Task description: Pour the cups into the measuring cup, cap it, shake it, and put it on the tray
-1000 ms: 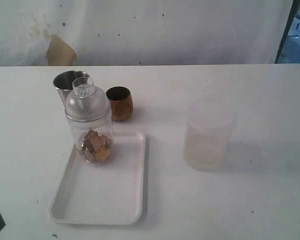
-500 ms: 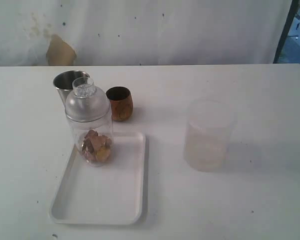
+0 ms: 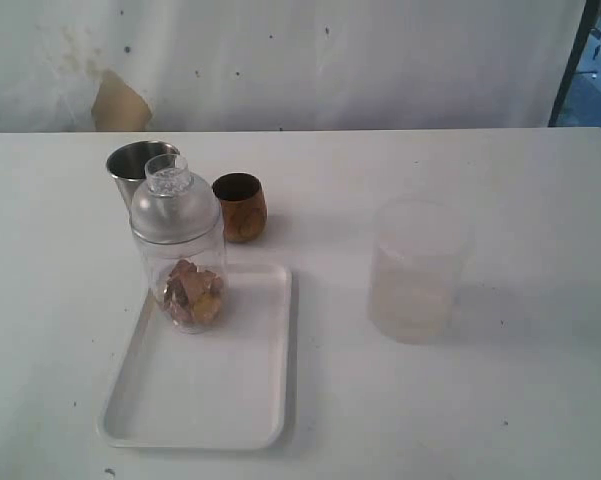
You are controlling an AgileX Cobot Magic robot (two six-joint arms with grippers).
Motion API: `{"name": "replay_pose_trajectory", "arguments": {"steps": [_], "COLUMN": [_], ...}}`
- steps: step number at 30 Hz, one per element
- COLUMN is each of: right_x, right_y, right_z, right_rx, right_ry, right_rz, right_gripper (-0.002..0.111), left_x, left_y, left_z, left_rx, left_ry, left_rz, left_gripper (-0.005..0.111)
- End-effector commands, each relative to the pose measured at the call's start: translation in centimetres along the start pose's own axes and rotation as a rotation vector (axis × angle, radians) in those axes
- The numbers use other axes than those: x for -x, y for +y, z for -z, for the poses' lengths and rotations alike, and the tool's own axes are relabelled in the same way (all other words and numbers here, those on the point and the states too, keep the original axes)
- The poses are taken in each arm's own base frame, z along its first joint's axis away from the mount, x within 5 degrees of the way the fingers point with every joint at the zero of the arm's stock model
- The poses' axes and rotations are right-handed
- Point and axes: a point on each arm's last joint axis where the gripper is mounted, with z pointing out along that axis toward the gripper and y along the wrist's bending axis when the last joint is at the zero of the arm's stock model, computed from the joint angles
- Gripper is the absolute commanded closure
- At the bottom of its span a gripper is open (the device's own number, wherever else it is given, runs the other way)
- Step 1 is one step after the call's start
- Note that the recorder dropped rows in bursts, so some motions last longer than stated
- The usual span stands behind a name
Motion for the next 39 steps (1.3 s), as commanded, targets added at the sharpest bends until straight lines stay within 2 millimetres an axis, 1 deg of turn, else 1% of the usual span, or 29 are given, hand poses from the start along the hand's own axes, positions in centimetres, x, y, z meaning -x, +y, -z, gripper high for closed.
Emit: {"name": "replay_pose_trajectory", "arguments": {"steps": [1,3,20,22,39], "right_x": [0.02,0.02,0.02,0.02,0.02], "right_y": [-0.03,-0.03,-0.03,-0.03,-0.03], "right_z": [0.02,0.02,0.02,0.02,0.02], "right_rx": [-0.005,-0.005,-0.005,-0.005,-0.005], "right_ry": [-0.008,-0.008,-0.008,-0.008,-0.008], "right_rz": [-0.003,-0.003,-0.003,0.021,0.007], "right_gripper": [0.108,0.108,0.108,0.108,0.108], "left_x": [-0.07,0.02,0.01,0.01,0.01], "left_y": [0.03,-0.06,-0.05,-0.05,-0.05], "left_z": [0.01,0.01,0.01,0.01,0.01], "left_rx": [0.006,-0.004,-0.002,-0.002,-0.002], "left_ry": [-0.007,-0.015,-0.015,-0.015,-0.015], "left_rz": [0.047,0.107,0.098,0.098,0.098], "left_gripper": [0.107,0.107,0.107,0.107,0.107]}}
